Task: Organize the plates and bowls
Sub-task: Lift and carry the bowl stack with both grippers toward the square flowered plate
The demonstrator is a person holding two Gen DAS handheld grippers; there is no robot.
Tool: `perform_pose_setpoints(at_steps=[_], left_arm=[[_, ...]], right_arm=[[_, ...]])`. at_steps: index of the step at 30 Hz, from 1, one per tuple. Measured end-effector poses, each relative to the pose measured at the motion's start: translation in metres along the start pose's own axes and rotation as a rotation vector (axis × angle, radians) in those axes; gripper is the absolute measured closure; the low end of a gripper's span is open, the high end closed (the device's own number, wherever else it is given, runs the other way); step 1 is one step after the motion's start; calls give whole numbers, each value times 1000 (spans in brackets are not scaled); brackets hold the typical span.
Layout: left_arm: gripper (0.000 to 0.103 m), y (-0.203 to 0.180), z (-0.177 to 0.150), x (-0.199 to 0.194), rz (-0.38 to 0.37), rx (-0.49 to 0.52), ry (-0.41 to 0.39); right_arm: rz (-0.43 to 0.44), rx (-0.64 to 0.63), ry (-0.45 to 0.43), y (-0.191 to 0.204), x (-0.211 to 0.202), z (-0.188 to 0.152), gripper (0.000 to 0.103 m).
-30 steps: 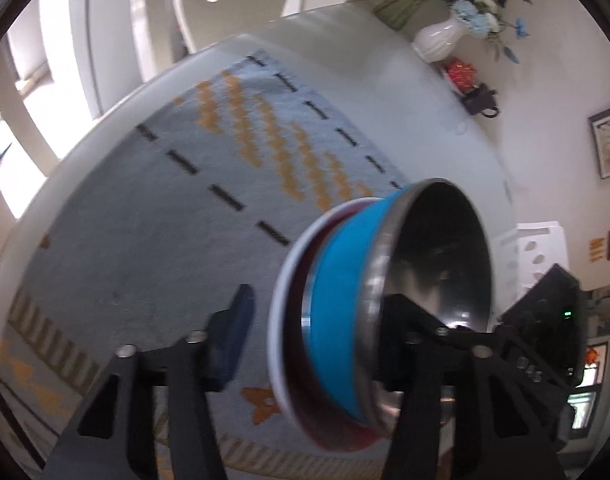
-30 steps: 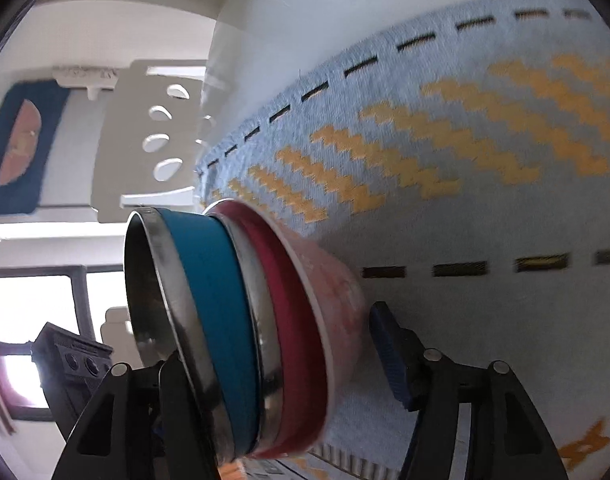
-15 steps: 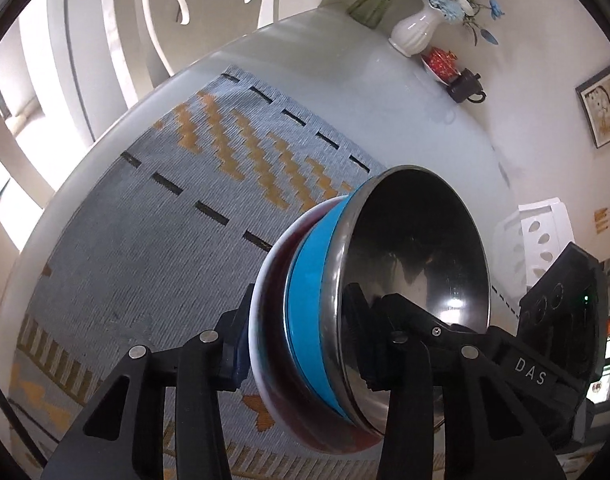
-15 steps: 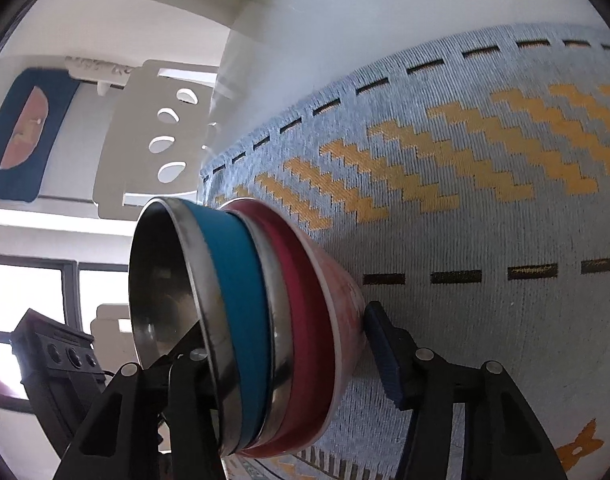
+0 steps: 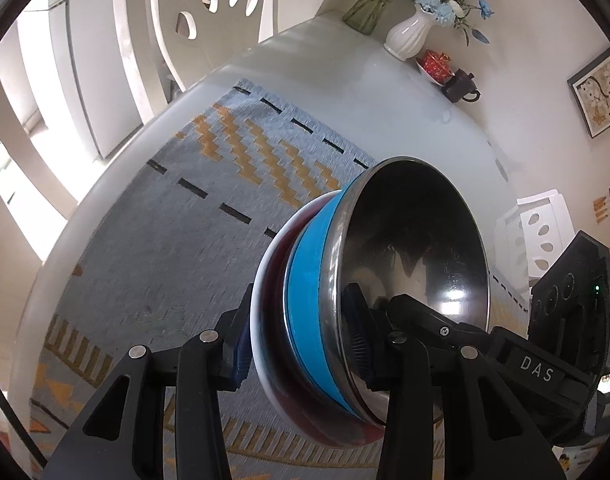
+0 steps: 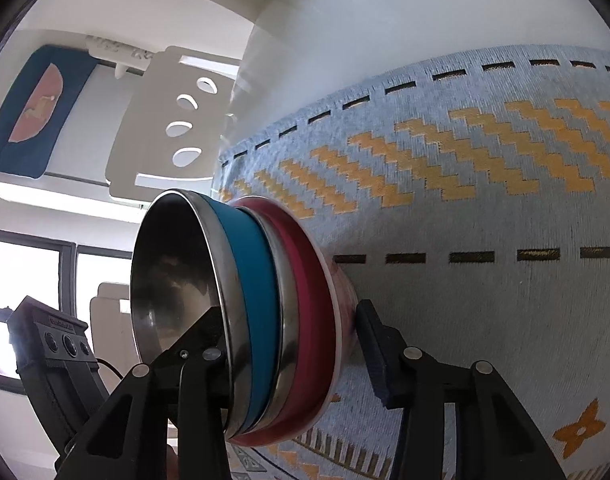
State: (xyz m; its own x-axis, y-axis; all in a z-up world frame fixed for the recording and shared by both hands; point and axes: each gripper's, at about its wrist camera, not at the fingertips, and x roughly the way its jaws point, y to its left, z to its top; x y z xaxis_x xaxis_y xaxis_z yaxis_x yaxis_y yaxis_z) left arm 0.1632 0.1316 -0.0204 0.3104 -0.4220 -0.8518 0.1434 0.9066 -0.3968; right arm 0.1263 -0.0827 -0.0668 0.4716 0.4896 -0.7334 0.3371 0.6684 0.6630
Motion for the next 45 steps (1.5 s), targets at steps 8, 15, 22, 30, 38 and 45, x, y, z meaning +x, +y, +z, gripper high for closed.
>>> perform_pose_setpoints(at_steps=[8, 15, 22, 30, 38, 45], left_arm=[[65, -8, -8, -19, 6, 60, -21], [66, -16, -19, -45, 5, 78, -56], [66, -28, -44, -74, 27, 81, -88], [67, -43, -74, -98, 5, 65, -88], [67, -59, -109, -125, -1, 74, -97], [67, -69, -133, -151, -4, 87, -105]], right_arm=[[9, -12, -31, 10, -16, -9, 58], [34, -28, -43, 16, -35, -27, 58], [64, -46, -40, 23, -59, -47, 58], [40, -69, -35, 24, -95, -79, 58], [33, -93, -44, 25, -134, -108, 58], [30, -105, -38, 31, -166, -135, 58]])
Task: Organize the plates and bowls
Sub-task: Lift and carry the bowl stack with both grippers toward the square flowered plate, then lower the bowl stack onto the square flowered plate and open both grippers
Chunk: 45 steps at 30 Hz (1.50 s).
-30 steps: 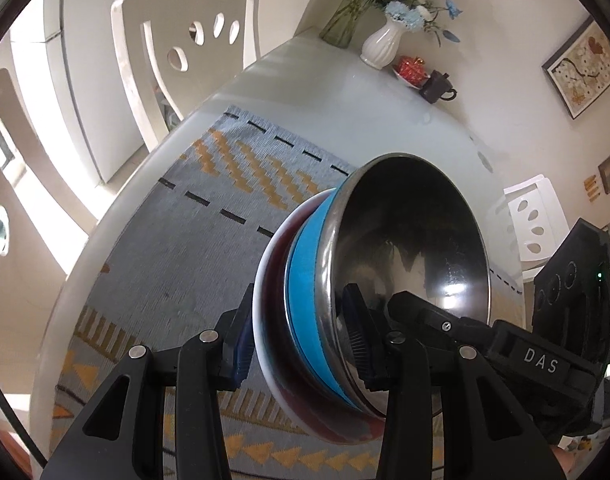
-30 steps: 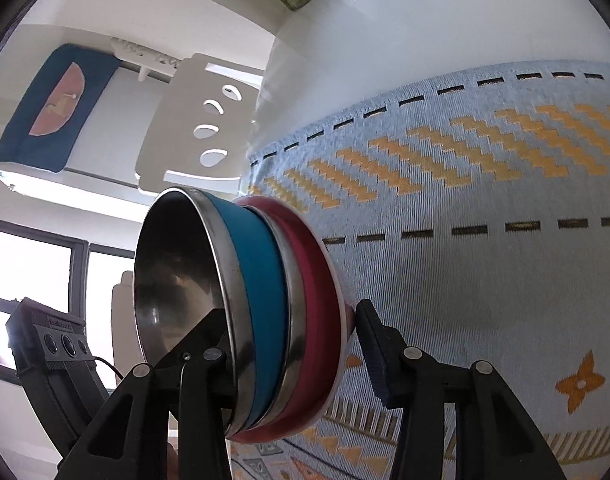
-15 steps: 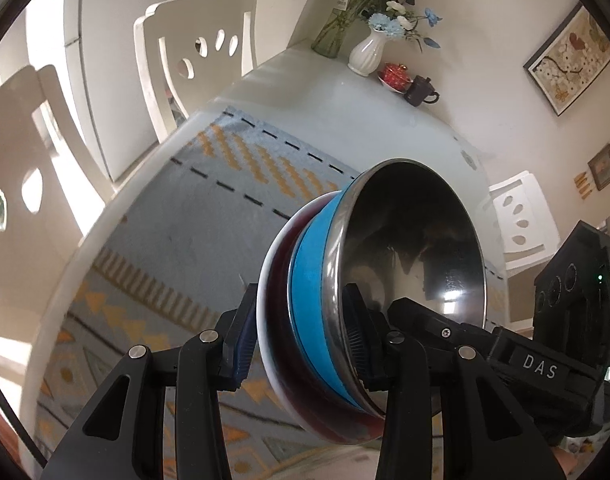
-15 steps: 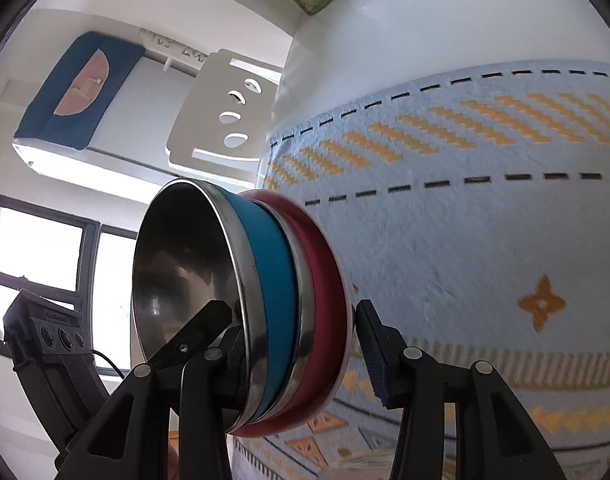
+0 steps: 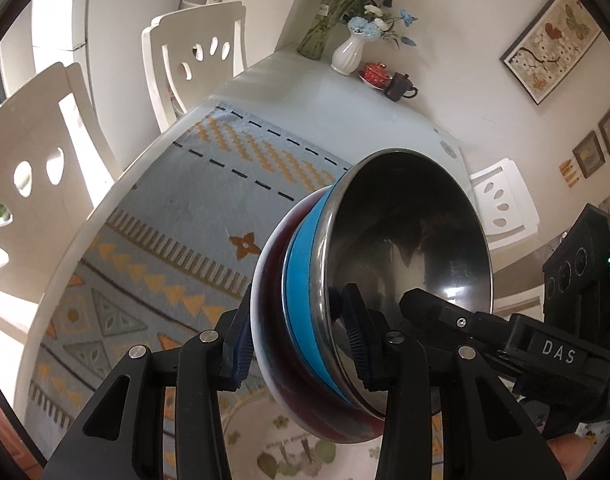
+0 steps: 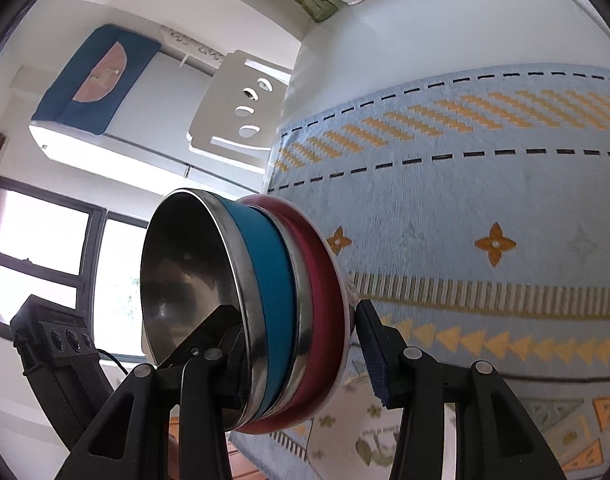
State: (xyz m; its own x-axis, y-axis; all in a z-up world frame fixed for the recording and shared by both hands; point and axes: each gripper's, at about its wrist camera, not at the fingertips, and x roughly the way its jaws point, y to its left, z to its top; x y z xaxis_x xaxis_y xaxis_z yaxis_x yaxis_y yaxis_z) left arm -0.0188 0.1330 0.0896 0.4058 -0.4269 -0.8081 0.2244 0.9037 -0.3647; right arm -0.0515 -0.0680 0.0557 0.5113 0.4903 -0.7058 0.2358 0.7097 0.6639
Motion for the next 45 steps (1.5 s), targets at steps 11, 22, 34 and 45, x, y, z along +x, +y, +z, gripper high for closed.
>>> perform_pose_setpoints(at_steps=[11, 22, 34, 45], left_arm=[[67, 1, -48, -25, -16, 10, 13], [67, 15, -109, -15, 6, -10, 77], [67, 20, -141, 0, -1, -12, 100], [67, 20, -145, 12, -10, 9, 117]], right_arm=[[2, -58, 52, -1, -23, -51, 58], [-53, -127, 129, -21, -9, -106, 58], [-84, -138, 142, -51, 12, -131, 58], [-114, -182, 134, -55, 15, -132, 58]])
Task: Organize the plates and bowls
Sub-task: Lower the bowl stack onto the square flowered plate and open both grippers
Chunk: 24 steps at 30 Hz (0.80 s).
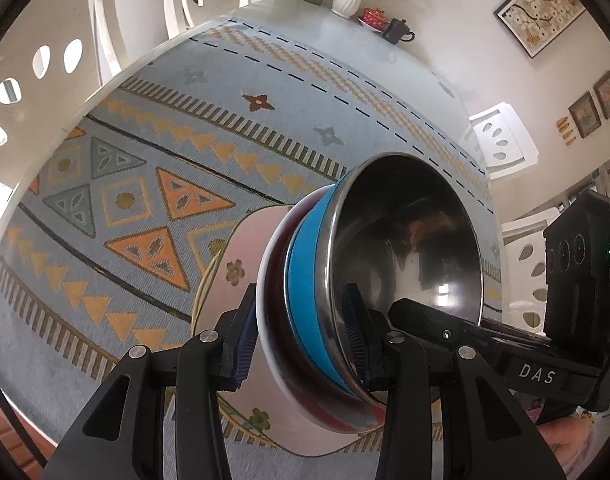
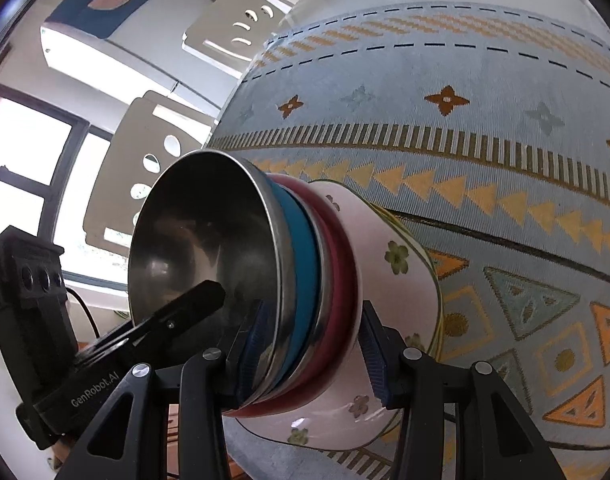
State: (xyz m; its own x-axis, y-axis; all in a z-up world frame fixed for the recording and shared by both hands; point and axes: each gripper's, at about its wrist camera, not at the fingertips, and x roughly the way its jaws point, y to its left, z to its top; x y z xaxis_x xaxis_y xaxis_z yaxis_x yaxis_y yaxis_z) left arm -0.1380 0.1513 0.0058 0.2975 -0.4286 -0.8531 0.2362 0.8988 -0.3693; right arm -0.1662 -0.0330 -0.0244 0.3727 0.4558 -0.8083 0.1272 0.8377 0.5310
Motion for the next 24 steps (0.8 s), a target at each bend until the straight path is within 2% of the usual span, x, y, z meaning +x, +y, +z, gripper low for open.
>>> perform_pose_setpoints(at_steps=[7, 12, 18, 20, 21, 22, 23, 24], left_arm=[[66, -3, -2, 4, 16, 18, 69], [61, -6, 2, -2, 32, 58, 89], [56, -10, 20, -25, 62, 78, 94], [42, -13, 25, -37, 65, 98, 76], [37, -14, 27, -42, 69, 107, 66], [28, -15, 28, -46, 71, 114, 60], [23, -16, 29, -48, 68, 117, 62], [23, -16, 28, -52, 68, 120, 63]], right_arm=[[-55, 20, 44, 4, 1, 0, 58], [-125, -9, 87, 15, 0, 3, 58], [-157, 14, 146, 19, -9, 8, 56], [-176, -5, 139, 26, -19, 9, 45], [-192, -16, 125, 31, -27, 10, 44], [-200, -26, 118, 35, -31, 9, 41], [-204, -37, 114, 40, -34, 9, 36], [-209, -48, 111, 45, -38, 8, 36]])
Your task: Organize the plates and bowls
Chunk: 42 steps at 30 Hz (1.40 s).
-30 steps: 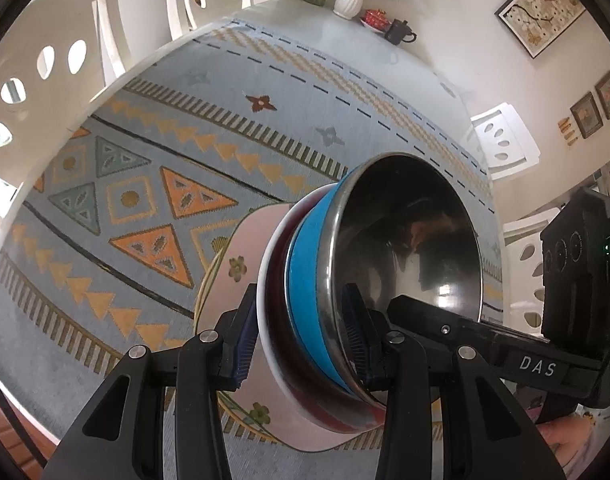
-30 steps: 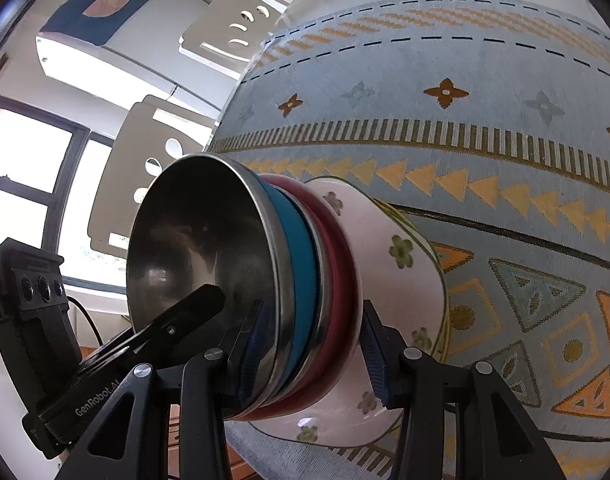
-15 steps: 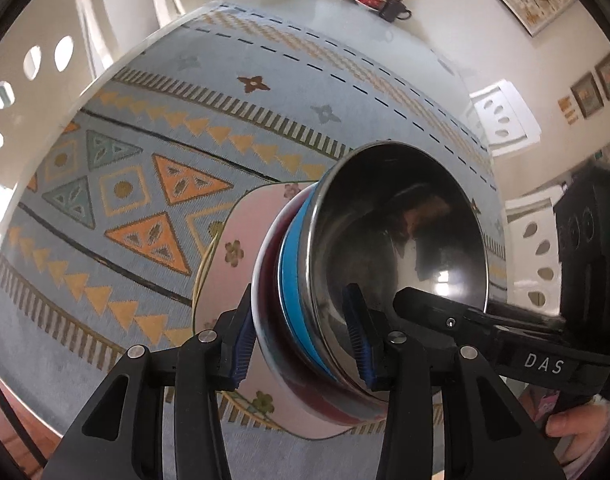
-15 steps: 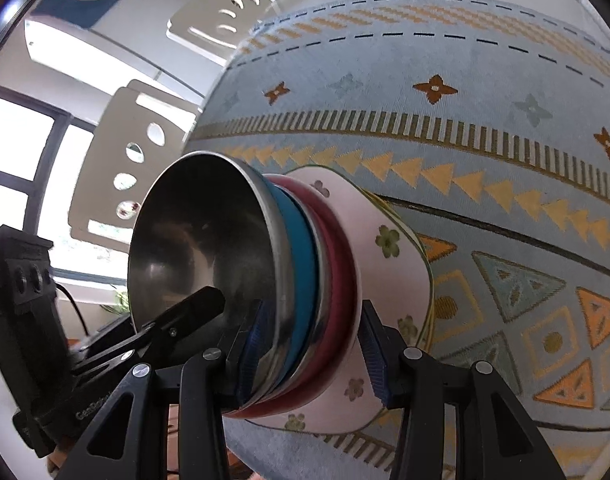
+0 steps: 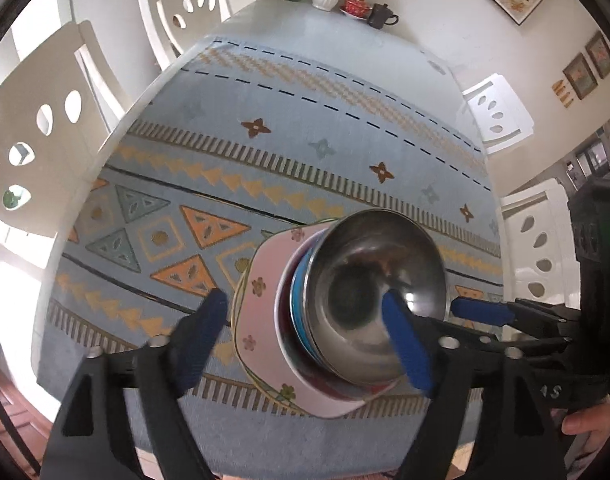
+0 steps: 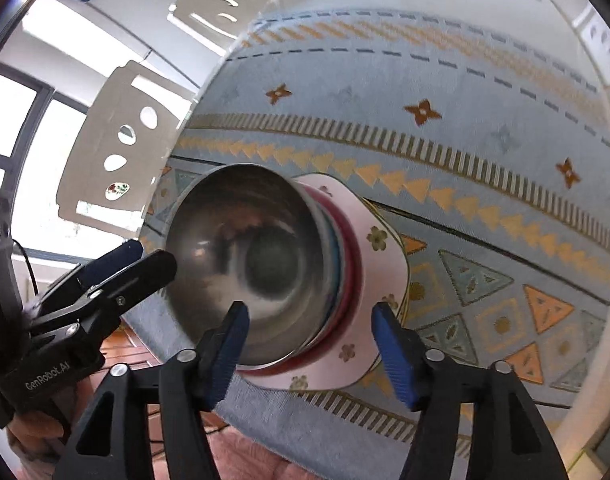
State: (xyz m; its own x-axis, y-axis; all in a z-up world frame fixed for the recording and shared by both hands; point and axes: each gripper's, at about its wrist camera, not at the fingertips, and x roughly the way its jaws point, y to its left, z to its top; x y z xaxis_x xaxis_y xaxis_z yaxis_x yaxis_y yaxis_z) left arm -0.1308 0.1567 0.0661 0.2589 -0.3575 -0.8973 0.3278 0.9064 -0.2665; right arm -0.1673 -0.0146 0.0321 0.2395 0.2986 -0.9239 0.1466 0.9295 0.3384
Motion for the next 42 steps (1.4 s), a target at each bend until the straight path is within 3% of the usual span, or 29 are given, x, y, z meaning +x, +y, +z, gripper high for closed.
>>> perform_pose_setpoints(at_steps=[2, 6, 9, 13, 18, 24, 42], left_arm=[[21, 2, -1, -4, 18, 8, -3], [16, 6, -2, -13, 85, 19, -50], [14, 7, -3, -14, 156, 29, -57], [13, 7, -5, -14, 241, 21, -48], [13, 5, -9, -10, 255, -16, -35], [13, -9, -9, -8, 295, 26, -123], [13, -12, -10, 7, 328, -16, -81]], right_arm=[[-48, -3, -14, 9, -7, -4, 35], [-38, -5, -48, 21, -14, -12, 34], [-79, -29, -75, 31, -18, -18, 32], [-149, -87, -51, 40, -11, -24, 29], [-148, -79, -7, 34, 1, -26, 29], [-145, -62, -18, 24, 1, -24, 29], [-123, -136, 16, 22, 4, -24, 29]])
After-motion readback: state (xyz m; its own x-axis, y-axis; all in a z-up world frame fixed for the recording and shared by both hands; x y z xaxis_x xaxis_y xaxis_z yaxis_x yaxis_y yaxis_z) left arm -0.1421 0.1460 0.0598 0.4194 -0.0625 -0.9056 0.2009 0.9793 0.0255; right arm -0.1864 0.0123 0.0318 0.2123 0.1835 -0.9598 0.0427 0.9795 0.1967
